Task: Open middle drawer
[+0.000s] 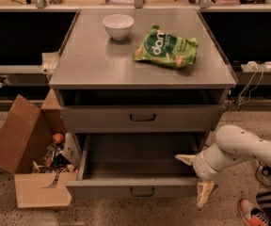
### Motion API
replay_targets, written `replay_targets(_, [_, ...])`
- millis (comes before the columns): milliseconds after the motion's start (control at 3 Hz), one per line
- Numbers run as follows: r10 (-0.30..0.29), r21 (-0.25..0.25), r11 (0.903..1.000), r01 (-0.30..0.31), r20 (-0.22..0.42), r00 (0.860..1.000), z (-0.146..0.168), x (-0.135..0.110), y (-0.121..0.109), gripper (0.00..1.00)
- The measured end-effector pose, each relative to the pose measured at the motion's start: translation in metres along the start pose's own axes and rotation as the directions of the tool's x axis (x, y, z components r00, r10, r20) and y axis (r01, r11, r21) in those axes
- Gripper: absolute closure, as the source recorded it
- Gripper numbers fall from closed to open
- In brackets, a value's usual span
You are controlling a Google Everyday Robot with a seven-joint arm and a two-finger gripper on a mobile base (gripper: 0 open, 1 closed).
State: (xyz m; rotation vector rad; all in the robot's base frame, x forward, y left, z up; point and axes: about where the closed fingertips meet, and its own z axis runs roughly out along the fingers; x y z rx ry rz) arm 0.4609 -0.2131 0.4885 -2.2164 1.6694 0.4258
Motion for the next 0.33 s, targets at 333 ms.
replay_targets(333, [0.0, 0.0, 1.0, 0.0, 0.0, 1.0, 0.0, 0.0, 0.0, 0.0])
